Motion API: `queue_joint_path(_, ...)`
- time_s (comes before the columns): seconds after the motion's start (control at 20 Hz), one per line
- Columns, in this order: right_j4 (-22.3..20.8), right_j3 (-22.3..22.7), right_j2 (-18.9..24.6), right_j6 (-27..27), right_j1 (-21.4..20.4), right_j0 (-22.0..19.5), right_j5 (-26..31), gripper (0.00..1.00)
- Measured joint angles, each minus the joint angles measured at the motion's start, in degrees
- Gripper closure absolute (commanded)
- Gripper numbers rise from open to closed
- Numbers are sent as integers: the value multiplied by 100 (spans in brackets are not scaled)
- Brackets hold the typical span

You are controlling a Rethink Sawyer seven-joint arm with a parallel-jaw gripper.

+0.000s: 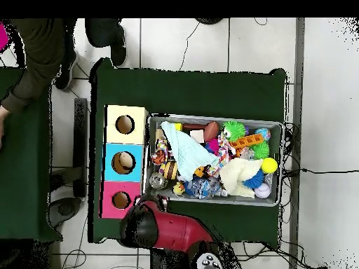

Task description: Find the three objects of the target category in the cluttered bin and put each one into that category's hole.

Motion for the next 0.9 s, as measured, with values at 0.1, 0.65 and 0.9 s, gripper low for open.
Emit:
queue_joint_path(0.1, 0, -1, 0, 0, 118, -49, -114, 0)
queue_joint_path(0.65, 62, -4, -146, 1, 633, -167, -790, 0)
queue_joint_path(0.9, 65, -6, -147, 1, 855, -277, -1007, 0)
